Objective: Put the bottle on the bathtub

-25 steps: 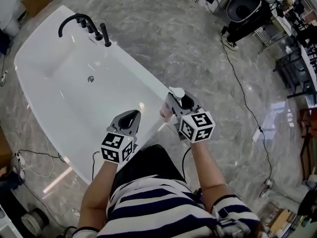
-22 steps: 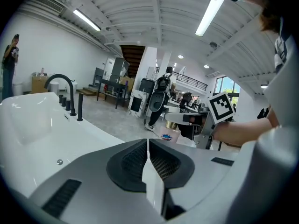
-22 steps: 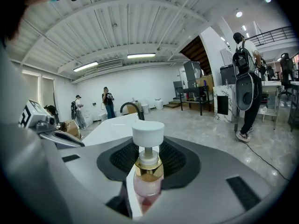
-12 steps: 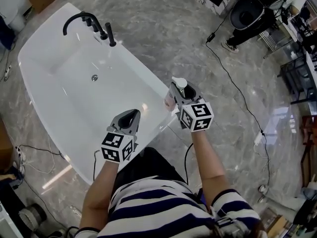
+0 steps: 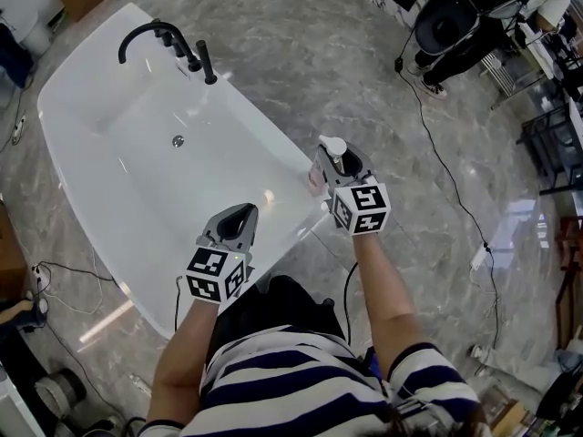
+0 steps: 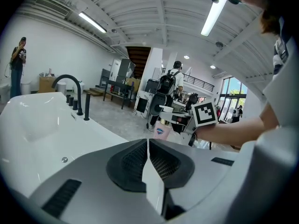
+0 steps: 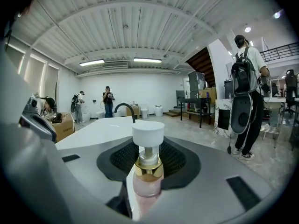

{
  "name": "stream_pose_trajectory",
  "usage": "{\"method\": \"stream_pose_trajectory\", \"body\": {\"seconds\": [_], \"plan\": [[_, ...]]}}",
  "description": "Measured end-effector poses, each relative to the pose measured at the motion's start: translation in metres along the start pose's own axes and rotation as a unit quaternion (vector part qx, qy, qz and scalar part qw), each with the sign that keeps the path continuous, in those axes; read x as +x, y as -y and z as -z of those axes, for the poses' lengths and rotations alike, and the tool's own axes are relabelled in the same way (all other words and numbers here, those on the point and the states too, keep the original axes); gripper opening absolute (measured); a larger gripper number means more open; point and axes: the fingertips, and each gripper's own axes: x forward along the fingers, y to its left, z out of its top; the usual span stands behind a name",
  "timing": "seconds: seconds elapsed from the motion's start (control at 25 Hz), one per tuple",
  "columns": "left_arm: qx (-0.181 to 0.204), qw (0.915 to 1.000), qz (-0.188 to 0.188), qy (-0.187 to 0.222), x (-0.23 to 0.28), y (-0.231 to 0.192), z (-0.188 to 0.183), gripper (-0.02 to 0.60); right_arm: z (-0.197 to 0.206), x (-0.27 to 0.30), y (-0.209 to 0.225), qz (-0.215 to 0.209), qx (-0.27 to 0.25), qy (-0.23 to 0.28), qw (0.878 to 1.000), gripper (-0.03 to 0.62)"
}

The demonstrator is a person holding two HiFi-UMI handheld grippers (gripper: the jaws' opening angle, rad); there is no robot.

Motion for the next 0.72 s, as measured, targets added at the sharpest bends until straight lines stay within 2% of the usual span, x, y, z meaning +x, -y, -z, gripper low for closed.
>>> {"method": "stream_pose_trajectory", "body": {"seconds": [0.52, 0.72], "plan": [[0.005, 1.0000, 0.007, -0.005, -0.004, -0.003, -0.002, 0.026, 0.009, -0.010, 0.007, 0.019, 0.016, 0.035, 0.999, 0.152], [0.007, 0.9998, 0.020, -0.001, -0.001, 0.003, -0.002, 0.026, 0.011, -0.013, 0.003, 0.009, 0.002, 0.034, 0.999, 0.152]]}}
